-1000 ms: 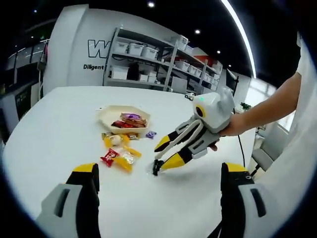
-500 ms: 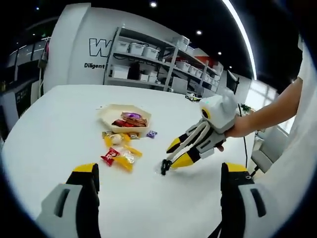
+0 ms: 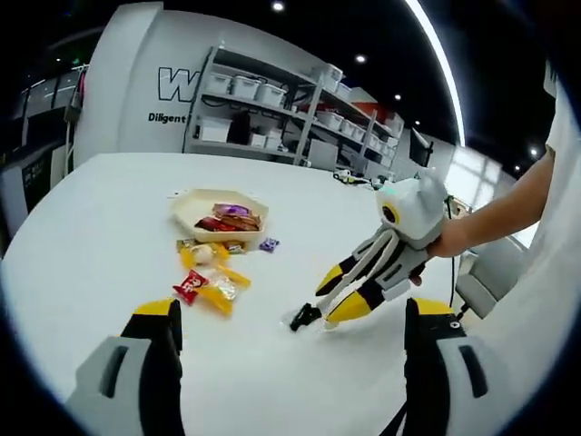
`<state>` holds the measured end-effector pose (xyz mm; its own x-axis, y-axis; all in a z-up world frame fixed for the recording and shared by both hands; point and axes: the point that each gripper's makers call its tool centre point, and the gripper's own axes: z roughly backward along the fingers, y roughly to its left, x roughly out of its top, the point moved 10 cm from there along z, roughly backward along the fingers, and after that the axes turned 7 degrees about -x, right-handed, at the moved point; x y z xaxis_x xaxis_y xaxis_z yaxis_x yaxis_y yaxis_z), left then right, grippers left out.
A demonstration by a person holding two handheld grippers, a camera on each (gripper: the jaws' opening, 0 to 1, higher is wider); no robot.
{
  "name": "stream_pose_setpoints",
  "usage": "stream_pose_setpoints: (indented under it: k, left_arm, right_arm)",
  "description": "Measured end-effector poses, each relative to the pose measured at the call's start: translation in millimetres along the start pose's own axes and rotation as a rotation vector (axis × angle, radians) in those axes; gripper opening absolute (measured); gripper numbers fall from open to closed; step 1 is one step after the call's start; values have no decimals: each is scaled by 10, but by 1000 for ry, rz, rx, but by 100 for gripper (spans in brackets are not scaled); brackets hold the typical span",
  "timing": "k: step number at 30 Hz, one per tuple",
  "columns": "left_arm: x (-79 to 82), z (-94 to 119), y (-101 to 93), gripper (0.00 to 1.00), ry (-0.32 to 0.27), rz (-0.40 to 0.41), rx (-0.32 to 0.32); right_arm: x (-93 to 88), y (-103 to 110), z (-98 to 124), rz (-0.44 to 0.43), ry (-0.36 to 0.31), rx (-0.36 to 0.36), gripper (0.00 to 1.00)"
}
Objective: Place the target food into the container with the food tongs after gripping and lifting it, then release it inside without dropping or visibly crushing the food.
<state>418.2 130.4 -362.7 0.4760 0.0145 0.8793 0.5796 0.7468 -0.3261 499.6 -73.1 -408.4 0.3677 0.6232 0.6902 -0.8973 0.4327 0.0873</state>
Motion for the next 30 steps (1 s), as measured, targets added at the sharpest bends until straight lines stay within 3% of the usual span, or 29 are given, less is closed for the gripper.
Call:
stream_pose_setpoints:
  k: [3,5,9,12,14,20,30]
  left_arm:
    - [-1,11,-1,99,1,0,1]
    - [-7,33,9,99,-1,1,4]
    - [-9,72,23,99,-6,5,14]
    - [-20,107,29,99,-10,9,23]
    - [-26,135,32,99,-14,14,29]
    - [-61,221,41,99,-19,24,52]
    - [-64,257,82,99,-25,37,71]
  right_arm:
    - [25,20,-4,16,-5,11,23]
    - [84,-11,-6,118,-49,-11,23]
    - [159,-22,-40,256,-71,6,24]
    - [181,3,-107,293,-67,57,24]
    - [182,7,-145,320,-64,52,24]
    - [155,-15,-205,311,-61,73,24]
    - [127,41,-174,382,-83,118,25]
